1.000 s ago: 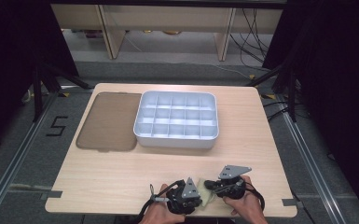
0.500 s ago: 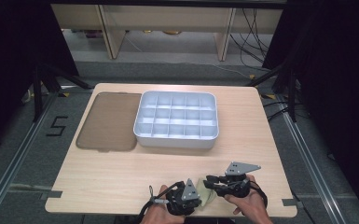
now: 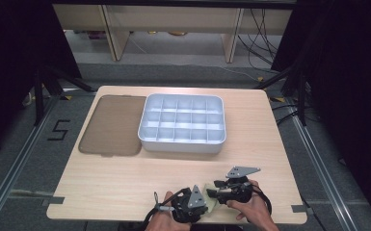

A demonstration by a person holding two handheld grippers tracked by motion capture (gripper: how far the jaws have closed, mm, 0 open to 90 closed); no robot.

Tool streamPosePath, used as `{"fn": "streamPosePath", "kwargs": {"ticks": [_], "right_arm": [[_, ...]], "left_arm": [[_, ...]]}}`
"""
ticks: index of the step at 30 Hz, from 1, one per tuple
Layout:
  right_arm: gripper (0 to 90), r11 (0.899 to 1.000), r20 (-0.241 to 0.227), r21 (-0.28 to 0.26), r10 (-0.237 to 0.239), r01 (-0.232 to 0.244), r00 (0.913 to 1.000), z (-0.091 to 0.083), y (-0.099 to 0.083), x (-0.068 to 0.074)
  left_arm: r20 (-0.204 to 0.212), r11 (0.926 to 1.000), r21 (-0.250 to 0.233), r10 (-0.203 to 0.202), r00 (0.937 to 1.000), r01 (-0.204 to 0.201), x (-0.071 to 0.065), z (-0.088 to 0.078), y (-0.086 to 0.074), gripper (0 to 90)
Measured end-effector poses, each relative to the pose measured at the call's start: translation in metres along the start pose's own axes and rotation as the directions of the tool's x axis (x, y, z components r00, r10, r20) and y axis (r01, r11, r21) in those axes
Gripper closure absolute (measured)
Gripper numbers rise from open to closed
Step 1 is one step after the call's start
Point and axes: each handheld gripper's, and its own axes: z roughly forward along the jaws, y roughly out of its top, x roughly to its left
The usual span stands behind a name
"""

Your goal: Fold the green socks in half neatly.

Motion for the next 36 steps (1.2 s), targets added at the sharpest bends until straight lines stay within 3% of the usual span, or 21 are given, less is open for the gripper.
{"fn": "streamPosePath", "kwargs": {"ticks": [1,2,3,6,8,11,13,19,20,23,25,26,27,29,30,31,32,34,36], "right_arm": [[50.1,1.0,-0.013,-0.008,-0.018,0.018,0.9998,0.002,0.0,-0.003],[50.1,1.0,-0.005,0.011,0.007,-0.007,1.0,0.002,0.0,-0.002],[50.0,1.0,-0.009,0.014,-0.01,0.01,0.9999,0.004,0.001,-0.005],[50.1,0.999,-0.029,0.039,0.008,-0.007,0.9996,0.007,0.001,-0.008],[50.1,0.998,-0.045,0.056,0.02,-0.017,0.9988,0.009,0.002,-0.009],[51.0,0.997,-0.055,0.067,0.026,-0.022,0.9981,0.012,0.003,-0.009],[53.8,0.997,-0.05,0.075,0.022,-0.019,0.9985,0.013,0.004,-0.009],[62.2,0.996,-0.074,0.079,0.049,-0.044,0.996,0.015,0.005,-0.01],[63.4,0.995,-0.089,0.08,0.066,-0.059,0.9939,0.015,0.004,-0.011],[68.0,0.995,-0.097,0.077,0.076,-0.069,0.9924,0.015,0.004,-0.012],[70.6,0.995,-0.095,0.07,0.084,-0.077,0.9919,0.015,0.004,-0.012],[71.4,0.995,-0.095,0.068,0.084,-0.077,0.9919,0.015,0.004,-0.012],[72.0,0.995,-0.097,0.064,0.084,-0.078,0.9917,0.014,0.004,-0.012],[72.9,0.995,-0.099,0.054,0.091,-0.086,0.9909,0.015,0.003,-0.012],[73.1,0.995,-0.101,0.054,0.095,-0.09,0.9904,0.015,0.003,-0.012],[73.2,0.994,-0.102,0.052,0.097,-0.092,0.99,0.014,0.003,-0.012],[73.3,0.995,-0.123,0.049,0.095,-0.09,0.9878,0.015,0.002,-0.013],[73.5,0.995,-0.125,0.047,0.096,-0.091,0.9875,0.015,0.002,-0.013],[73.6,0.995,-0.123,0.043,0.09,-0.085,0.9883,0.015,0.002,-0.013]], "left_arm": [[0.002,1.0,-0.005,-0.004,1.0,0.004,0.0,0.001,0.0,79.0],[0.003,0.9999,-0.002,0.016,0.9999,-0.016,0.001,0.0,0.0,79.0],[0.004,0.9999,0.0,0.015,0.9999,-0.015,0.002,0.0,0.0,79.0],[0.002,1.0,-0.001,-0.005,1.0,0.005,0.0,0.0,0.0,79.0],[0.005,0.9995,0.014,0.028,0.9996,-0.028,0.002,-0.001,0.001,78.9],[0.0,1.0,0.002,-0.002,1.0,0.002,0.0,0.0,0.0,78.9],[0.002,0.9999,0.004,0.016,0.9999,-0.016,0.001,0.0,0.0,78.9],[0.006,0.9999,0.008,0.009,0.9999,-0.009,0.001,0.0,0.0,78.0],[0.006,0.9995,0.015,0.028,0.9996,-0.028,0.001,-0.001,0.001,77.8],[0.006,0.9995,0.013,0.028,0.9996,-0.028,0.001,-0.001,0.001,76.8],[0.013,1.0,0.005,0.001,0.9999,-0.001,0.001,0.0,0.0,74.7],[0.014,0.9997,0.007,0.023,0.9996,-0.023,0.002,-0.001,0.0,72.7],[0.031,0.9999,0.007,0.011,0.9995,-0.011,0.001,-0.002,0.0,71.4],[0.023,0.9999,0.012,-0.005,0.9997,0.005,-0.001,-0.005,0.001,67.7],[0.037,0.9998,0.015,0.01,0.9992,-0.01,-0.001,-0.007,0.001,65.5],[0.047,0.9998,0.002,-0.021,0.9987,0.021,-0.003,-0.008,0.0,63.2],[0.059,1.0,0.005,-0.007,0.9982,0.007,0.0,-0.012,0.0,61.4],[0.057,0.998,-0.012,-0.061,0.9965,0.062,0.0,-0.018,-0.004,57.4],[0.064,0.9978,-0.024,-0.06,0.9962,0.061,0.003,-0.024,-0.007,55.2]]}}
